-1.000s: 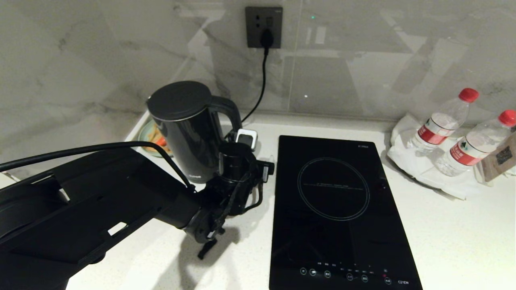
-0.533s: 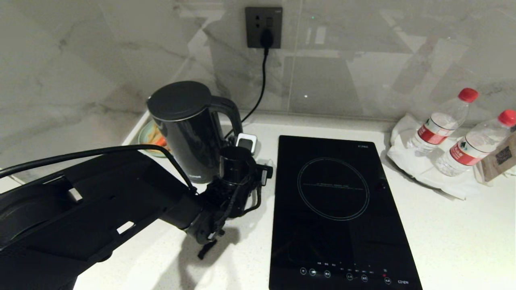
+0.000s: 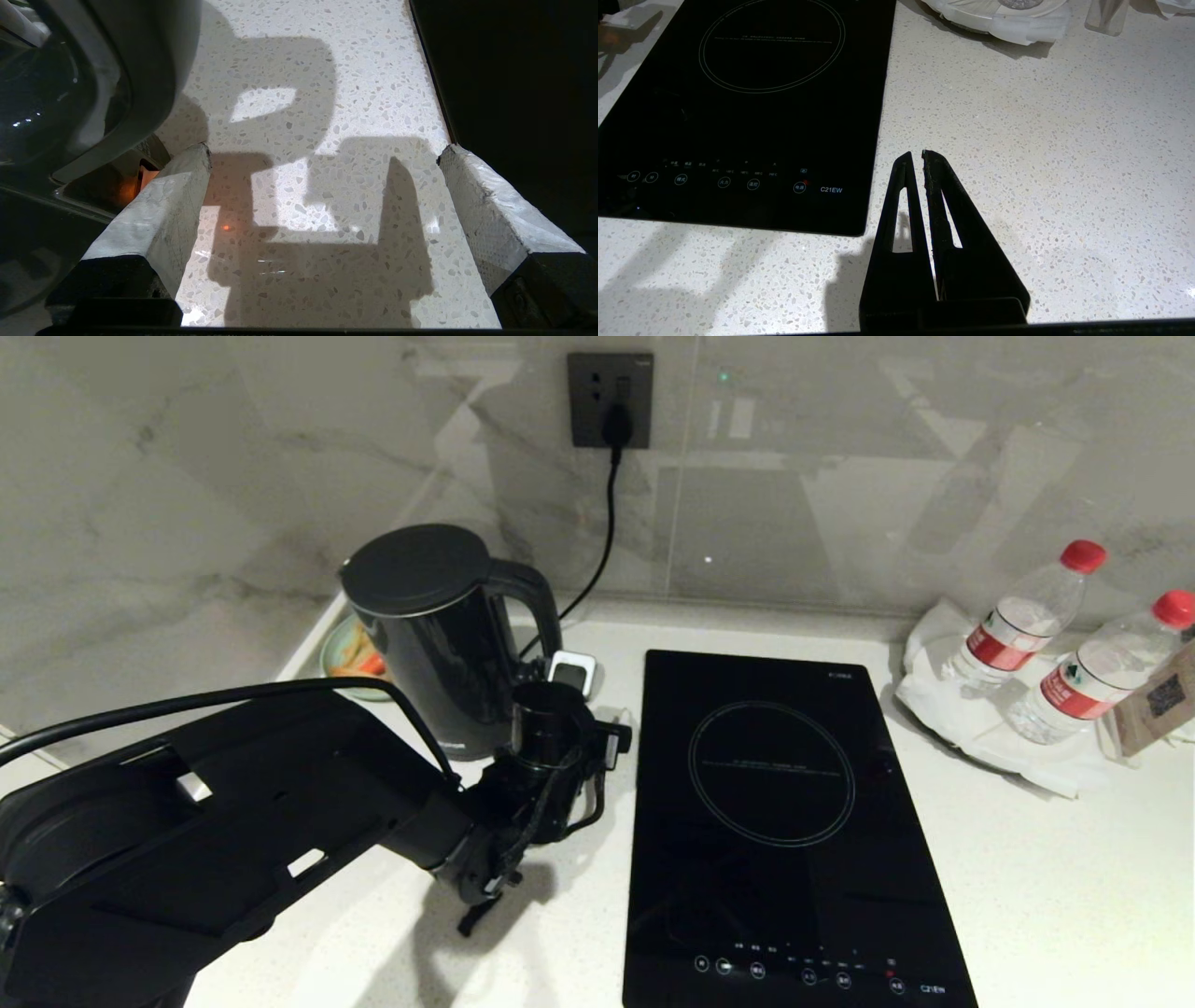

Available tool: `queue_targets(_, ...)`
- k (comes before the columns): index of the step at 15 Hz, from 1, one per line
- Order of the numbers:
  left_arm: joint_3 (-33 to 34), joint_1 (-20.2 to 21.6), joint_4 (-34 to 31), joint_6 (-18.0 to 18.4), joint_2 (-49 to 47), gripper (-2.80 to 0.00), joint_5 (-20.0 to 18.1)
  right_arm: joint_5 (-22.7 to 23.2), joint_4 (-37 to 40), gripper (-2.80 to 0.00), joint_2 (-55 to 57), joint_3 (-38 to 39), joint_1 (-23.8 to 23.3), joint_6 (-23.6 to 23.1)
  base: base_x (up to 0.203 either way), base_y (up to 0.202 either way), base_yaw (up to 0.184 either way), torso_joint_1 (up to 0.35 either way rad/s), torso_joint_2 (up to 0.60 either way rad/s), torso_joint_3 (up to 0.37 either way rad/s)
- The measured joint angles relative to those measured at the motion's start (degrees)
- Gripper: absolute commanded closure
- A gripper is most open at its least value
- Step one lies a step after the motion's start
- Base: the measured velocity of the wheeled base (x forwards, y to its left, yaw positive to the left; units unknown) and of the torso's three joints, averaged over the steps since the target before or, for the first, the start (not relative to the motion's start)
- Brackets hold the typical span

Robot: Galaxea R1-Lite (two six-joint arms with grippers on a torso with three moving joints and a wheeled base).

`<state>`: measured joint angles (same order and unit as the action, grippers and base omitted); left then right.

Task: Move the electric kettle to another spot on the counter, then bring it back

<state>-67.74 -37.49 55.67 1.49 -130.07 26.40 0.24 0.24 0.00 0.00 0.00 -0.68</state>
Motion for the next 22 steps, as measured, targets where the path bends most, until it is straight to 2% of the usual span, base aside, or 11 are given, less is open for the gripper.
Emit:
queue_targets(7, 1.00, -1.33, -0.11, -0.40, 2.77, -2.80, 0.06, -0.02, 0.02, 0.00, 0.00, 0.00, 0.00, 0.00, 0.000, 0.000, 0.000, 0.000, 0.00, 0.000)
queue_targets(10, 4.21, -2.48, -0.05, -0.61, 3.81, -2.80, -0.02, -0.02, 0.02, 0.00, 0.00, 0.00, 0.00, 0.00, 0.000, 0.000, 0.000, 0.000, 0.00, 0.000)
queue_targets(15, 7.74, -3.44, 9.37, -0.15, 2.49, -2.80, -0.12, -0.01, 0.02, 0.00, 0.00, 0.00, 0.00, 0.01, 0.000, 0.000, 0.000, 0.000, 0.00, 0.000)
queue_targets(22, 10.17, -3.61, 9.59, -0.15, 1.52, -2.80, -0.66, -0.02, 0.02, 0.00, 0.00, 0.00, 0.00, 0.00, 0.000, 0.000, 0.000, 0.000, 0.00, 0.000)
